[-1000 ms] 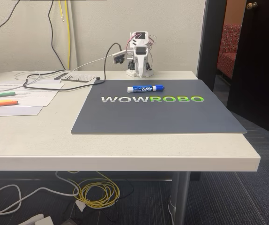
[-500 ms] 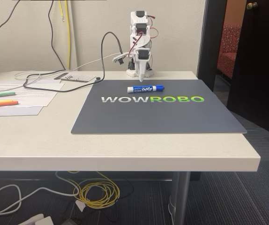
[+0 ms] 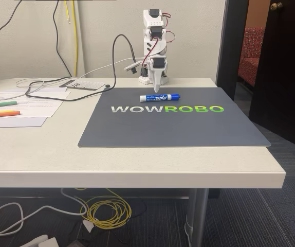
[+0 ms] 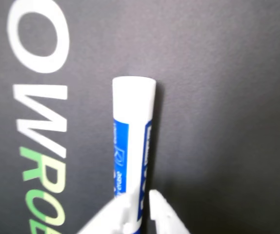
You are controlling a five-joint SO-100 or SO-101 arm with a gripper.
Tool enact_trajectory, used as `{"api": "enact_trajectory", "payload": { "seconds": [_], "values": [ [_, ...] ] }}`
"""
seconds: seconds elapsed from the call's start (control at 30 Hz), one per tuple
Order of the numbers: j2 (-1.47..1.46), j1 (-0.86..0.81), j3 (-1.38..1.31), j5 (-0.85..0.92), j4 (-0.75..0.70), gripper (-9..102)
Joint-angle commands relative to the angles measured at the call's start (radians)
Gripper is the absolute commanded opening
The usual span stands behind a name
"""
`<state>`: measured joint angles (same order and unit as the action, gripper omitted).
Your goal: Pick up the blue marker.
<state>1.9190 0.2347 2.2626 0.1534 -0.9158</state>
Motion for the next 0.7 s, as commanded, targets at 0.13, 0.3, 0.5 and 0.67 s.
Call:
{"api": "enact_trajectory", "payload": {
  "seconds": [0.13, 0.3, 0.5, 0.67],
  "values": [
    [-0.091, 0.005, -0.115, -0.057, -0.086, 20],
    [-0.14, 0.008, -0.137, -0.086, -0.091, 19],
    [-0.229, 0.025, -0.209, -0.094, -0.129, 15],
    [-0.302, 0.037, -0.282, -0.092, -0.178, 15]
  ]
}}
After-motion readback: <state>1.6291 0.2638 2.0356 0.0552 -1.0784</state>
